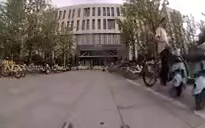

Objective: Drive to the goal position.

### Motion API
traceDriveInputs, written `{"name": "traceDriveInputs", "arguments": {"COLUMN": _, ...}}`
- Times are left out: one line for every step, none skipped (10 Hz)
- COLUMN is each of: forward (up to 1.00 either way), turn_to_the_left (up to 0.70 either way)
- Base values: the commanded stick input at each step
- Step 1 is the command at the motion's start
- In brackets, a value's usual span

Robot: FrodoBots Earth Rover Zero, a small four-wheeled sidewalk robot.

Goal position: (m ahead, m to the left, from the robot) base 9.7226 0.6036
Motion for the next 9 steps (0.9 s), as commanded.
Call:
{"name": "traceDriveInputs", "arguments": {"forward": 1.0, "turn_to_the_left": 0.03}}
{"name": "traceDriveInputs", "arguments": {"forward": 1.0, "turn_to_the_left": 0.03}}
{"name": "traceDriveInputs", "arguments": {"forward": 1.0, "turn_to_the_left": 0.03}}
{"name": "traceDriveInputs", "arguments": {"forward": 1.0, "turn_to_the_left": 0.04}}
{"name": "traceDriveInputs", "arguments": {"forward": 1.0, "turn_to_the_left": 0.03}}
{"name": "traceDriveInputs", "arguments": {"forward": 1.0, "turn_to_the_left": 0.03}}
{"name": "traceDriveInputs", "arguments": {"forward": 1.0, "turn_to_the_left": 0.03}}
{"name": "traceDriveInputs", "arguments": {"forward": 1.0, "turn_to_the_left": 0.03}}
{"name": "traceDriveInputs", "arguments": {"forward": 1.0, "turn_to_the_left": 0.03}}
